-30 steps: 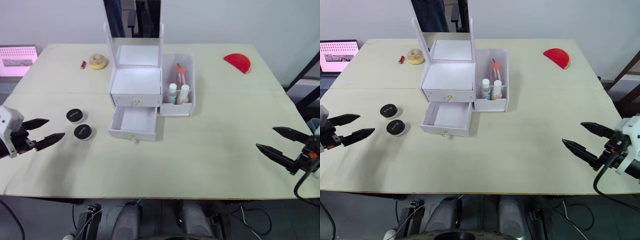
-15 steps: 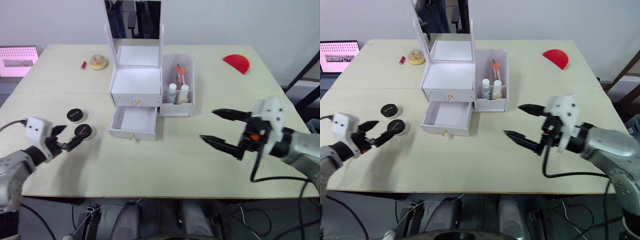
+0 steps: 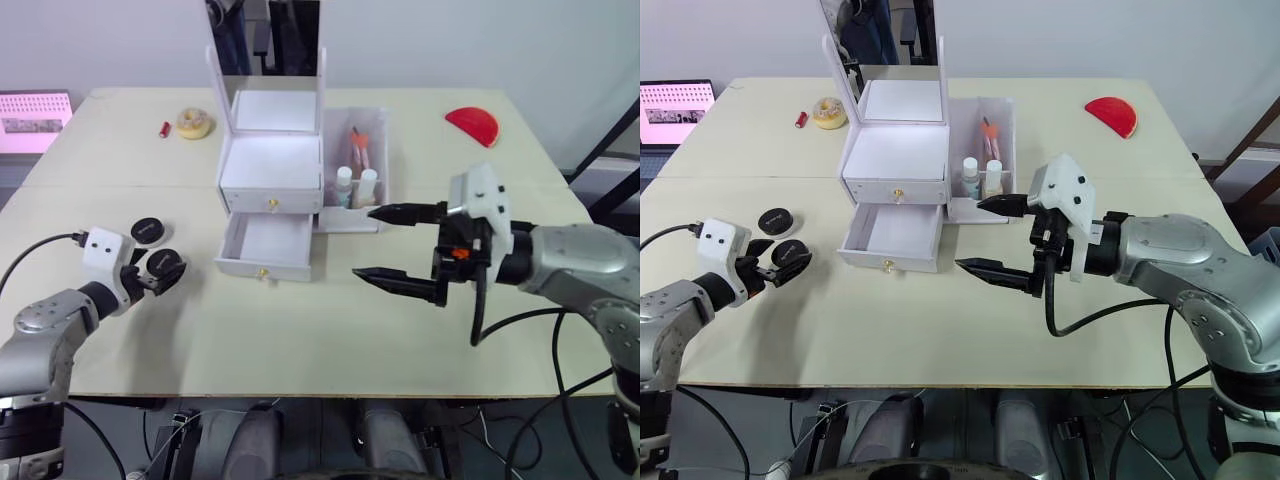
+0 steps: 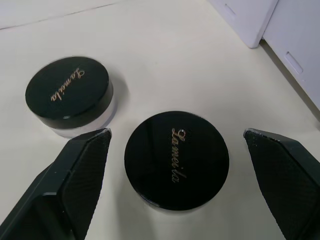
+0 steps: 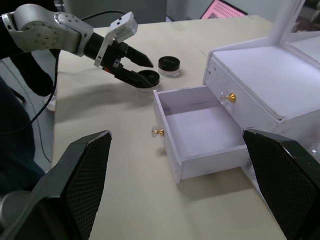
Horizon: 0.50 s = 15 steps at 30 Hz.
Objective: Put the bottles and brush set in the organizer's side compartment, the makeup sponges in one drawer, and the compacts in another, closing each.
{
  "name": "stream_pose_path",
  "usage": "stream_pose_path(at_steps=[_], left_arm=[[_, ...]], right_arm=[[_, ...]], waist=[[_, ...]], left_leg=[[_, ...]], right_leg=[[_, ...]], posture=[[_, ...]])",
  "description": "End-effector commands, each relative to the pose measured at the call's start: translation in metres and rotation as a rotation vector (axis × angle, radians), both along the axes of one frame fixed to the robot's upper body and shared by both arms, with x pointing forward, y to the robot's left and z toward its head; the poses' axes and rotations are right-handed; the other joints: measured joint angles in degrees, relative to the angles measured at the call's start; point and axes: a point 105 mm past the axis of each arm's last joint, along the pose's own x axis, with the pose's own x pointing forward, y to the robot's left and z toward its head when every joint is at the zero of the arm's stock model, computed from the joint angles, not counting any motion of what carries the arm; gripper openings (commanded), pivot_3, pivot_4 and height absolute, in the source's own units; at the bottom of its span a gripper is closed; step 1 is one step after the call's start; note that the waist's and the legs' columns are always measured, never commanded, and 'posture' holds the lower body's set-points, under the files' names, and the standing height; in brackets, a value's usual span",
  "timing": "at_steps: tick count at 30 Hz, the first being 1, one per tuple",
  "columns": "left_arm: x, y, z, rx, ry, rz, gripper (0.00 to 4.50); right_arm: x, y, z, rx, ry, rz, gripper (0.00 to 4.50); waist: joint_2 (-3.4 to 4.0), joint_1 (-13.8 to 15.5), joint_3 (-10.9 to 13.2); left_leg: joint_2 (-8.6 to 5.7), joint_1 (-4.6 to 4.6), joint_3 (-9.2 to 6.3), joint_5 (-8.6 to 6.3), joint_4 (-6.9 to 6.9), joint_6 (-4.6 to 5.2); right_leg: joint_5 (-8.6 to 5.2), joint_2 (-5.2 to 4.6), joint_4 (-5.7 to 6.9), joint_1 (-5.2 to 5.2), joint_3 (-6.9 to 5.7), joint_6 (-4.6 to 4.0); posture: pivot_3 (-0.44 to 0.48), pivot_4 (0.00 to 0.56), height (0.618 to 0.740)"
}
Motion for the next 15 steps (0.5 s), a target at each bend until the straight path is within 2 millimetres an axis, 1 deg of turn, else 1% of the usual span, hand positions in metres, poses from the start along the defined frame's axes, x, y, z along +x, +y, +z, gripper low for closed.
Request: stream_pose_path(at_steps=[1, 5, 9, 15], left_arm=[[-0.001, 0.004, -0.001, 0.009, 0.013, 0.015, 4.47], [0.001, 0.001, -0.007, -0.005, 0.03, 0.02, 4.47], [0.007, -0.003, -0.012, -0.019, 0.048, 0.027, 4.47], [0.007, -0.005, -0.014, -0.026, 0.059, 0.028, 4.47]], right_arm=[[0.007, 0.002, 0.008, 0.011, -0.047, -0.004, 4.5], [0.013, 0.003, 0.008, 0.017, -0.051, -0.011, 4.5], [0.02, 0.003, 0.003, 0.002, -0.041, -0.012, 4.5], [0.026, 0.001, 0.003, 0.002, -0.046, -0.018, 4.5]], waist=[[0.0, 0.0, 0.0], [0.01, 0.0, 0.0], [0.0, 0.18, 0.0], [0.0, 0.02, 0.0]], left_leg=[[0.0, 0.0, 0.0, 0.0, 0.0, 0.0], [0.0, 0.01, 0.0, 0.0, 0.0, 0.0], [0.0, -0.01, 0.0, 0.0, 0.0, 0.0], [-0.01, 0.02, 0.0, 0.0, 0.01, 0.0]], right_leg=[[0.0, 0.0, 0.0, 0.0, 0.0, 0.0], [0.01, 0.0, 0.02, 0.0, 0.0, 0.0], [0.01, 0.0, 0.0, 0.0, 0.0, 0.01], [0.01, 0.0, 0.06, 0.0, 0.0, 0.01]], posture=[[0.0, 0.15, 0.74], [0.0, 0.15, 0.74], [0.0, 0.15, 0.74], [0.0, 0.15, 0.74]])
